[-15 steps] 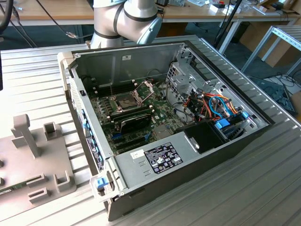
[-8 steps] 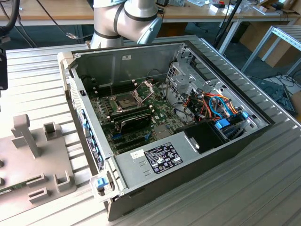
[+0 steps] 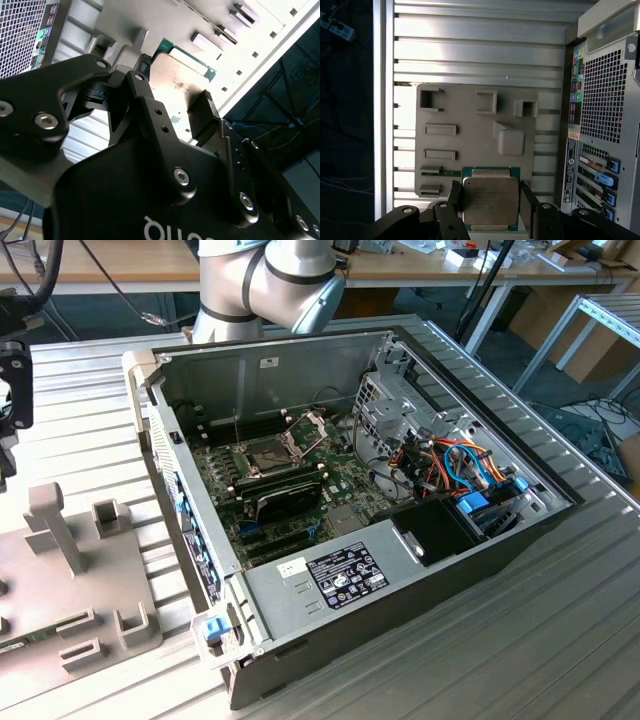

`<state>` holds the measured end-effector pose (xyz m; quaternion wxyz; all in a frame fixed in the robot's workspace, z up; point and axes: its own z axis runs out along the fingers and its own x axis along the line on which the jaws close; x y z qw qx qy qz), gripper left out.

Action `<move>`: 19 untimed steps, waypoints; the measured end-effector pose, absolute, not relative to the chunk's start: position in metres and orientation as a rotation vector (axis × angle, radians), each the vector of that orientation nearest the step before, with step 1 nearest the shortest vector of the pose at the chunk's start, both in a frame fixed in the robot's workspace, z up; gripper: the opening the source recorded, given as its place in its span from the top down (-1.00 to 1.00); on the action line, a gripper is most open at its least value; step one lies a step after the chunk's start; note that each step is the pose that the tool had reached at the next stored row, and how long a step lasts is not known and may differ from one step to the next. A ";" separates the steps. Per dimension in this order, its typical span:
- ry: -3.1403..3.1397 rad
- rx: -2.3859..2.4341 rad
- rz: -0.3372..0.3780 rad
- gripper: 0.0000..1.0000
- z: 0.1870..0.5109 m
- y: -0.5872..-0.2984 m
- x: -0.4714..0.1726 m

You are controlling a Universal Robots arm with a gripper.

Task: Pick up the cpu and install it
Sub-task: 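Pick up the cpu and move it towards the insertion slot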

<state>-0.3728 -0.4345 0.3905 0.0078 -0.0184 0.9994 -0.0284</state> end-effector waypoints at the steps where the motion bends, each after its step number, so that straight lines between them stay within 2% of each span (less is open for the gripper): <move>1: 3.124 -0.057 -0.089 -0.09 0.391 -0.434 -0.372; 19: 3.124 -0.057 -0.089 -0.09 0.391 -0.434 -0.360</move>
